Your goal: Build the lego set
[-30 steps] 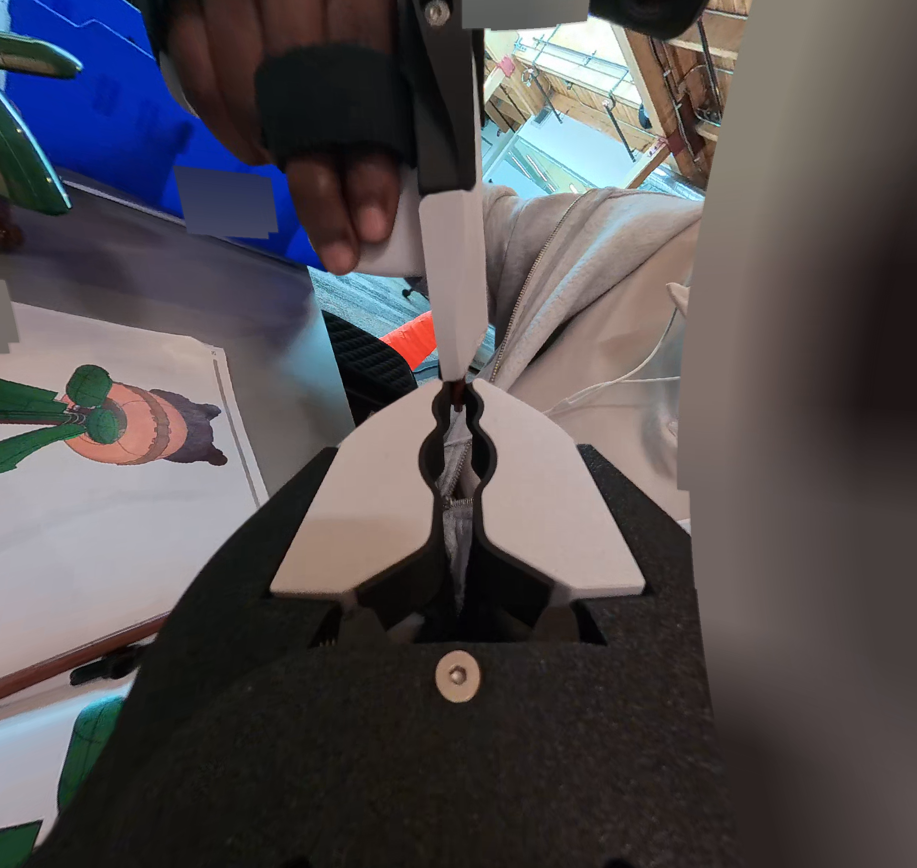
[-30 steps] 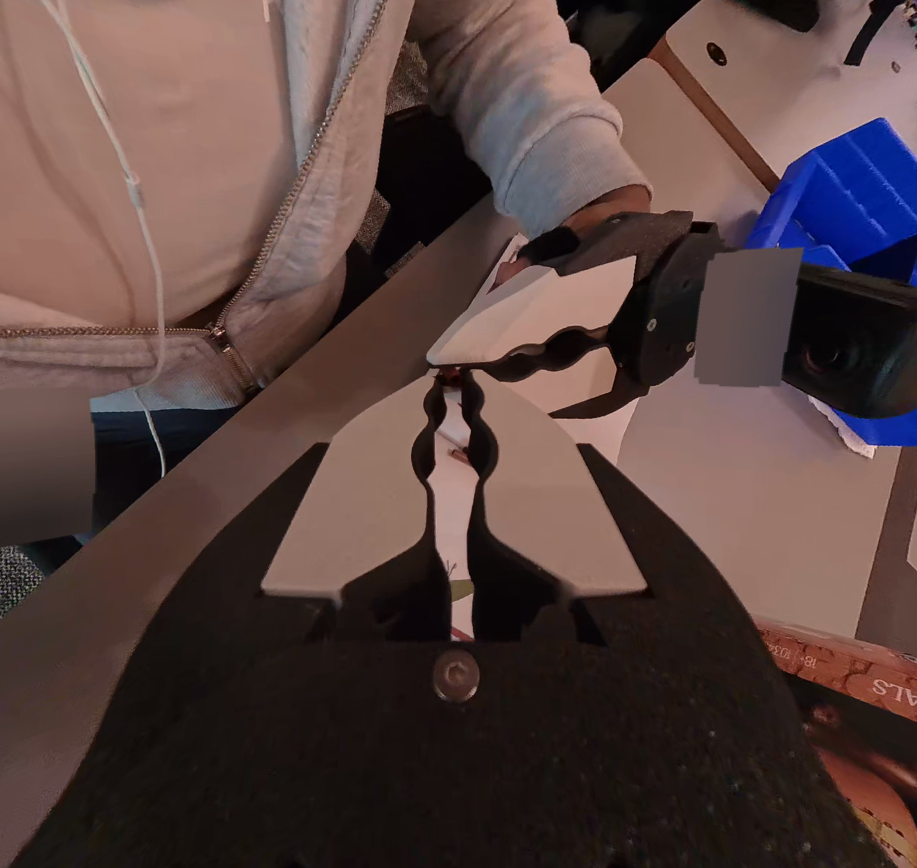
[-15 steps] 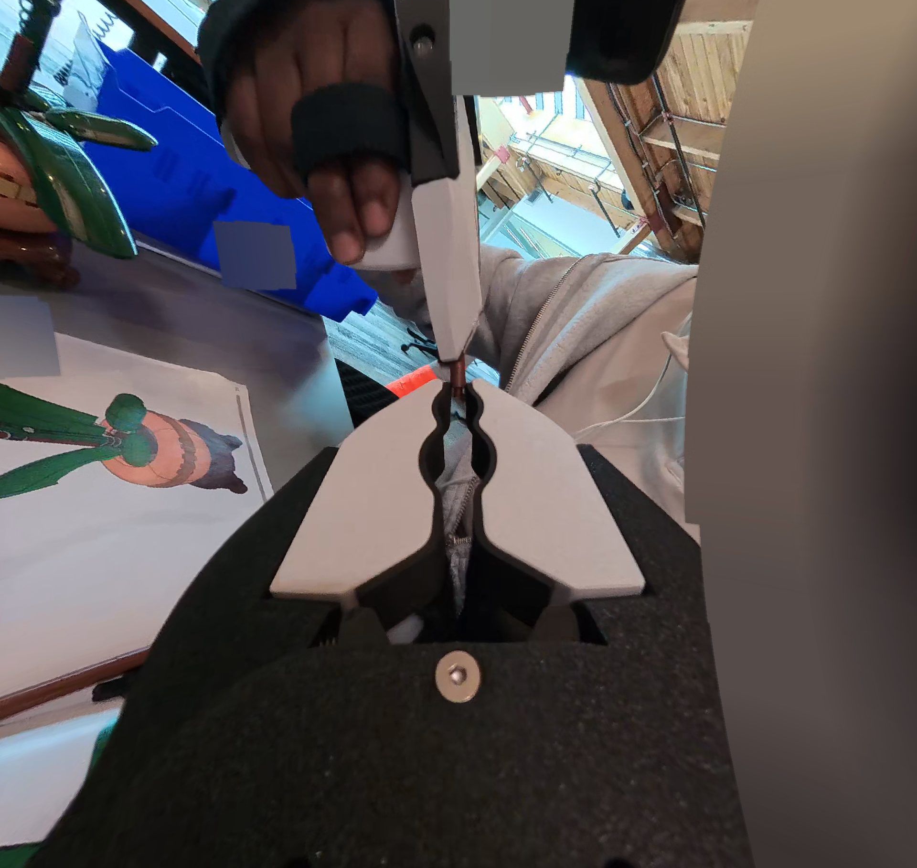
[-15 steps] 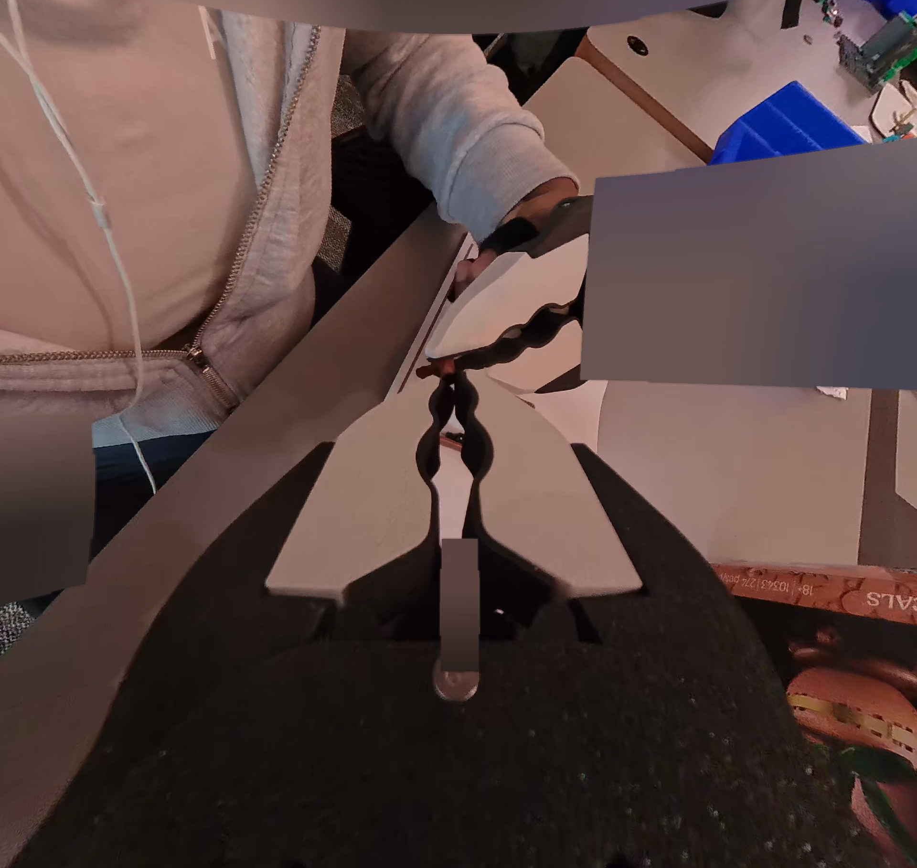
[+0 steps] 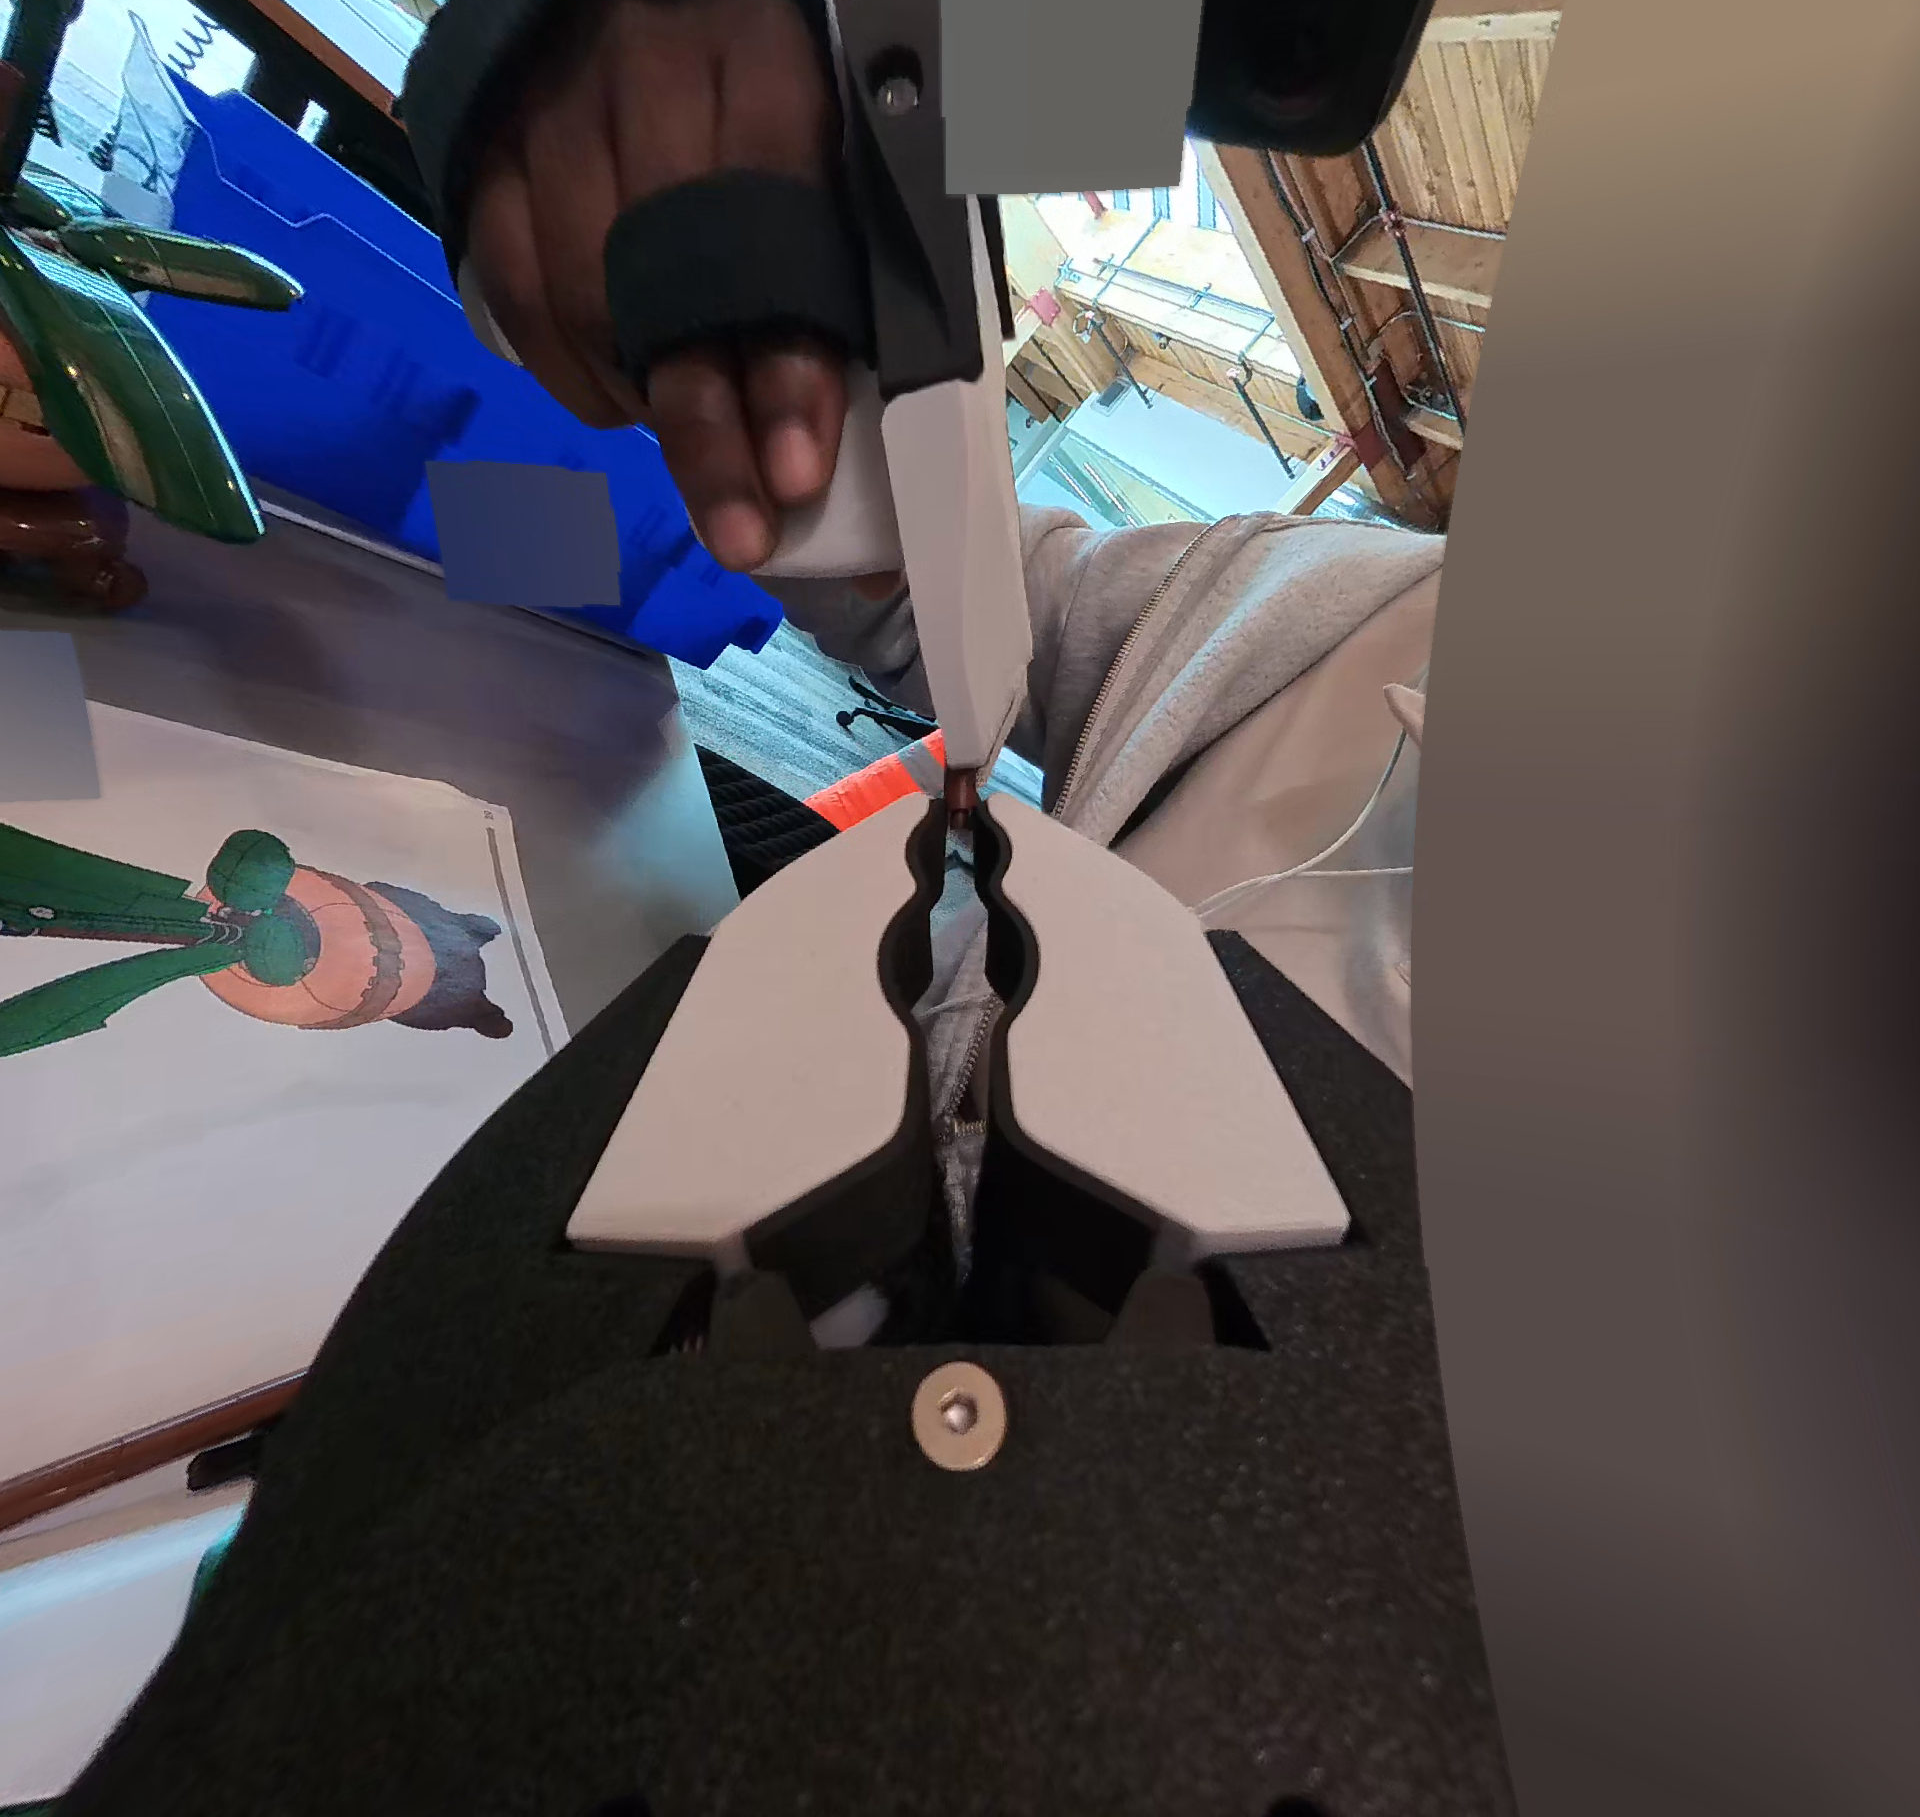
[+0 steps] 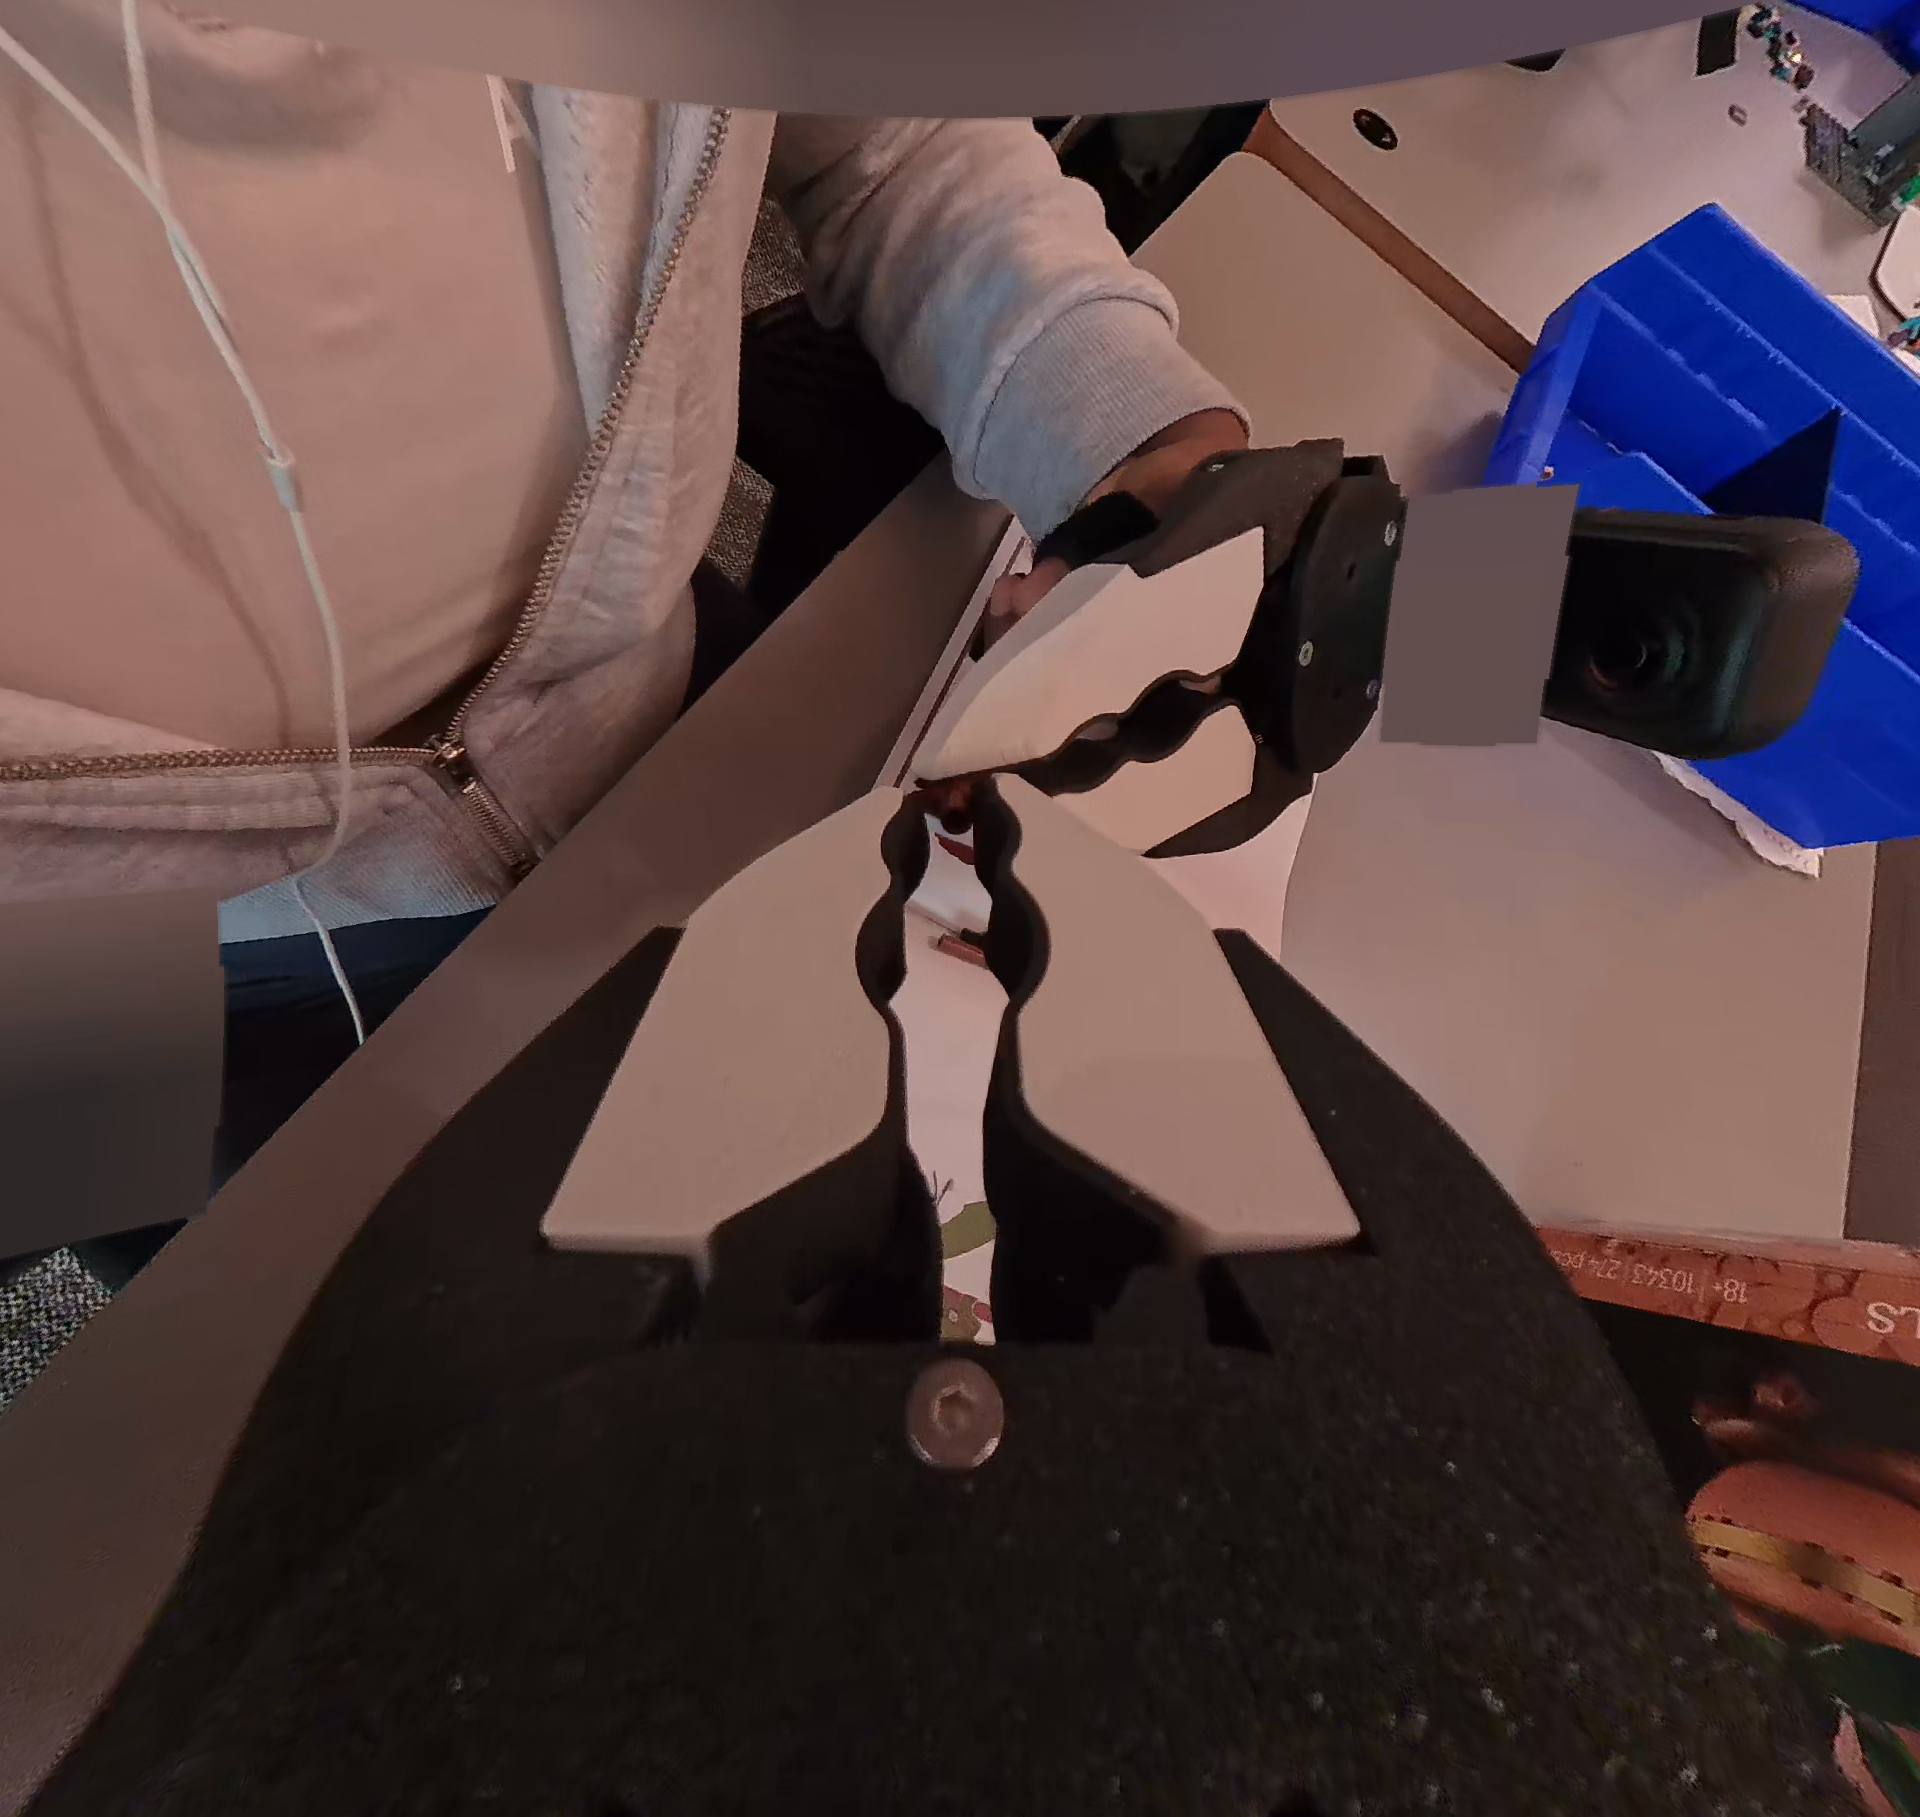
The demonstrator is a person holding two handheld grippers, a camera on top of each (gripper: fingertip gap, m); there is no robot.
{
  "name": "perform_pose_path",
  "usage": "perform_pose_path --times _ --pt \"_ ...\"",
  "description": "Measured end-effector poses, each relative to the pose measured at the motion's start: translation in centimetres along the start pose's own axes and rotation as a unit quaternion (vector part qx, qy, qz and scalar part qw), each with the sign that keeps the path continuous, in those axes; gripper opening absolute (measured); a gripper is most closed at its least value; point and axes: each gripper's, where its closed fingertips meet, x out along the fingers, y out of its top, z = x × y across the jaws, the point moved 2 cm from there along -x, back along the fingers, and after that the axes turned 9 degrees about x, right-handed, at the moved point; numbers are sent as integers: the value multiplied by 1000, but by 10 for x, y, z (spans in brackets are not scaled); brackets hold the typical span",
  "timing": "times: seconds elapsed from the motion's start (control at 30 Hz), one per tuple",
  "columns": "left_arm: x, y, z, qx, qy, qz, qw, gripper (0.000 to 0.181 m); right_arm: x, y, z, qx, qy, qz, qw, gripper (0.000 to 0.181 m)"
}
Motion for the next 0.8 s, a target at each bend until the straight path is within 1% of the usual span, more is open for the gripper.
perform_pose_path --times 0.3,0.47,0.57,0.63,0.67,0.73,0.8 --pt "2 0 2 1 -7 -5 1000 4 2 1 -1 -7 4 0 1000 5" --pt "3 3 3 -2 -14 7 1000 4 -1 2 2 0 0 3 1000 5" --pt "2 8 2 -4 -14 26 1000 6 -9 3 5 9 -11 -2 1000 4" --pt "-1 8 0 10 -6 35 999 11 -27 1 8 17 -34 -32 999 5" --pt "-3 7 -1 26 6 42 999 12 -42 -3 10 21 -55 -65 996 5" --pt "-10 4 -3 71 42 53 995 12 -87 -11 17 38 -108 -145 983 5" --pt "-20 1 -5 119 95 61 986 14 -143 -23 25 84 -160 -225 957 5"
